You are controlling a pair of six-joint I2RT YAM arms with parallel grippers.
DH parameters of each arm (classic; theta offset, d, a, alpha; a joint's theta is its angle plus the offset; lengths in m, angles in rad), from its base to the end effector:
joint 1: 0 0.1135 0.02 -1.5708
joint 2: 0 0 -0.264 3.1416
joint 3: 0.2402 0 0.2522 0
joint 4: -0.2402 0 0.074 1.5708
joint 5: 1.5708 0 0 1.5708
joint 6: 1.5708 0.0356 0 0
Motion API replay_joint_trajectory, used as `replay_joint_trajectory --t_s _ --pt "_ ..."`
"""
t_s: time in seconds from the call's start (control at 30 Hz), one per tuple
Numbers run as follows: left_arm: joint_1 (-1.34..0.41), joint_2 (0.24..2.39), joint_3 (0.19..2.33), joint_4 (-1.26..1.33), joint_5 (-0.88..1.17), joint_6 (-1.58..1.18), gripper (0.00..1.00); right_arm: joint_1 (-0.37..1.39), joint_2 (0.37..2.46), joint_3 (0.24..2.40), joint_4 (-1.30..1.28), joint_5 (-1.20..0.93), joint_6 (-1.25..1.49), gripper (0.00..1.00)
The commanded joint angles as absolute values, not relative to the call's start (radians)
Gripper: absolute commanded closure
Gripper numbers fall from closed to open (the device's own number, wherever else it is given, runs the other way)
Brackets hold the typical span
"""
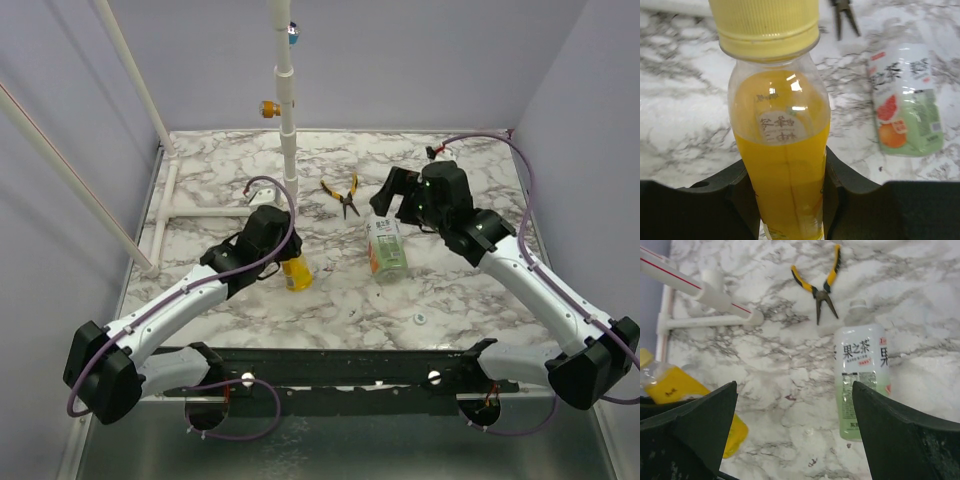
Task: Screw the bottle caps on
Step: Place the plastic bottle at the center of the board.
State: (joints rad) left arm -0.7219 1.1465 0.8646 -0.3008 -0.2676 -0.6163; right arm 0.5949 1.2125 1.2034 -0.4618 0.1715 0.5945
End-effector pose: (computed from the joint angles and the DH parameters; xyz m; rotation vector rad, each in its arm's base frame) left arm 0.1967 -0.1606 0.2840 -0.0425 2.1710 -0.4949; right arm 0.2271 0.1464 0.3690 0.1092 2.0795 0.5661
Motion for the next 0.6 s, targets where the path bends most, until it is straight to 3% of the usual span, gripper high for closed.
replay_joint_trajectory --t_s 0.0,0.47,0.57 --pt "-0.62 1.098 0.788 -0.435 -0.315 -0.789 1.0 0.575 1.21 1.11 -0.491 0.142 0.615 0.0" --pt "-0.414 1.3 0.692 -0.394 -0.269 -0.82 0.99 0.574 1.212 1.024 -0.47 0.177 0.604 0.0" --pt "-0.396 1.343 0.683 -0.352 -0.248 -0.822 0.92 0.574 1.207 1.018 -0.465 0.169 0.601 0.0"
